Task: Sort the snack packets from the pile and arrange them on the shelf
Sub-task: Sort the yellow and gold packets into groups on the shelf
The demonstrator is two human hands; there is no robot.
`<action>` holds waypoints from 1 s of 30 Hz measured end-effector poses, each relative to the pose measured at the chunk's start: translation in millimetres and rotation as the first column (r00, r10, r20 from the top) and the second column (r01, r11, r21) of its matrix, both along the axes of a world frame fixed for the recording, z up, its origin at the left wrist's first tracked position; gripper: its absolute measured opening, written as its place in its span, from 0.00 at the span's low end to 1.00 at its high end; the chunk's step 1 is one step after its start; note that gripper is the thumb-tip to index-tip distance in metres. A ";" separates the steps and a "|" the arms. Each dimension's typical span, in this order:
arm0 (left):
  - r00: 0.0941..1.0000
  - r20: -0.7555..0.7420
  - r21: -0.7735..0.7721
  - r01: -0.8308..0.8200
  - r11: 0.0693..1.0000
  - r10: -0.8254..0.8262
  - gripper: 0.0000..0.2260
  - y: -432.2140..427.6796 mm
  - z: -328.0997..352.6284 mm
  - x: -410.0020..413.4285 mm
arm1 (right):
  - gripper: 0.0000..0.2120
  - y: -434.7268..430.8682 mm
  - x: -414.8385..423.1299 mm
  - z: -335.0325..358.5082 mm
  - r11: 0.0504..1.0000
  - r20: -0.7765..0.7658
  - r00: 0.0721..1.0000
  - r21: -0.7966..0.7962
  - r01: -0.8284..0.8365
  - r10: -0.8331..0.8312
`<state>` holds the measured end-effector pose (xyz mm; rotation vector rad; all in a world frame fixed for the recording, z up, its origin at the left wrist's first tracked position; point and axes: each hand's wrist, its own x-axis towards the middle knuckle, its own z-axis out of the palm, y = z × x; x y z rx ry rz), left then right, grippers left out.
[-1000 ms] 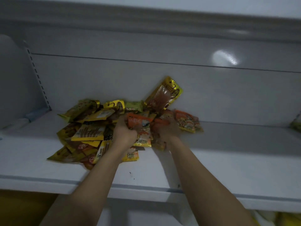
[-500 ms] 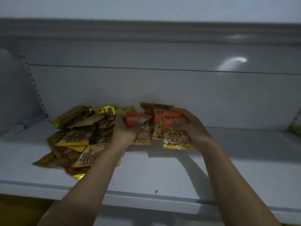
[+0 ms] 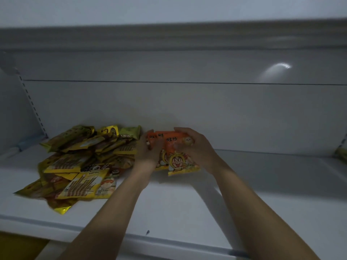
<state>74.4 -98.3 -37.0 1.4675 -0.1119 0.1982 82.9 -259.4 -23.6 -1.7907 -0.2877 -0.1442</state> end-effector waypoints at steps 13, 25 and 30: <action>0.971 0.088 -0.008 -0.222 0.975 0.222 0.34 -14.2 -28.2 3.9 | 0.19 -10.8 45.6 -7.0 0.970 0.175 0.974 -0.169 0.175 -0.145; 0.920 0.056 0.054 -0.390 0.919 0.387 0.36 7.1 -47.8 1.3 | 0.17 -20.4 60.4 -59.8 0.598 0.428 0.876 -0.649 0.470 -0.224; 0.919 0.040 0.041 -0.395 0.918 0.393 0.38 9.7 -51.2 -2.3 | 0.17 -16.6 52.7 -61.1 0.512 0.378 0.881 -0.717 0.474 -0.286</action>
